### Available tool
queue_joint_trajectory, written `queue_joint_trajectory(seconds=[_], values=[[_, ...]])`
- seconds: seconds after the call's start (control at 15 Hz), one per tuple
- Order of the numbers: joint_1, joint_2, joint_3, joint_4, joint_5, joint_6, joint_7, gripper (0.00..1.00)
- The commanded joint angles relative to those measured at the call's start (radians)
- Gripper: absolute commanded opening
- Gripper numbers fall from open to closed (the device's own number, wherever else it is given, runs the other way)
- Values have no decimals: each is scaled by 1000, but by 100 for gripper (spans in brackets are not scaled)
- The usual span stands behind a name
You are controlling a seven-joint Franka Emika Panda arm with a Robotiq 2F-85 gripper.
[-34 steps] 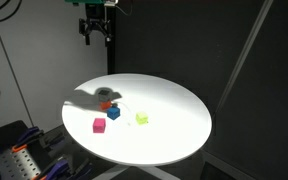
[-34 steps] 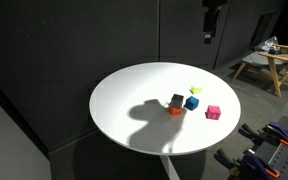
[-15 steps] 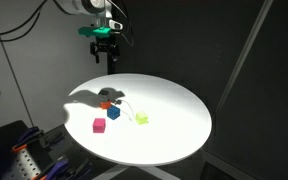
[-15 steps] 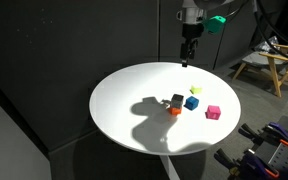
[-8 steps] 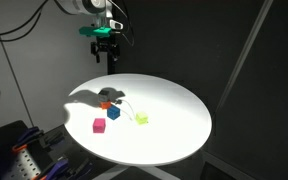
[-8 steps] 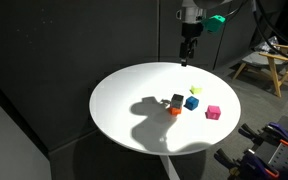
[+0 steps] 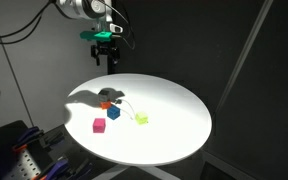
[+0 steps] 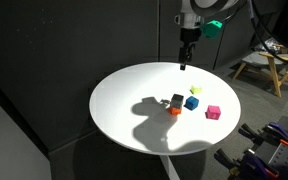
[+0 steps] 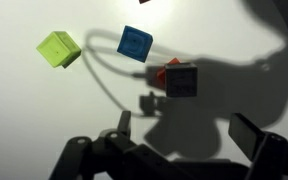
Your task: Place the gray block between the blue and the green blocks
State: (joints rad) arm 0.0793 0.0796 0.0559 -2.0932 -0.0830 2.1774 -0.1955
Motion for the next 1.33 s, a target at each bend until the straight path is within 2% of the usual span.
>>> queue_joint_trajectory(seconds=[0.0,0.73,1.27], values=[[-11,26,10,-18,24,67,-71,100],[-20,156,30,-10,63,140,-160,100],[-21,226,29,-11,51,182,-105,100]])
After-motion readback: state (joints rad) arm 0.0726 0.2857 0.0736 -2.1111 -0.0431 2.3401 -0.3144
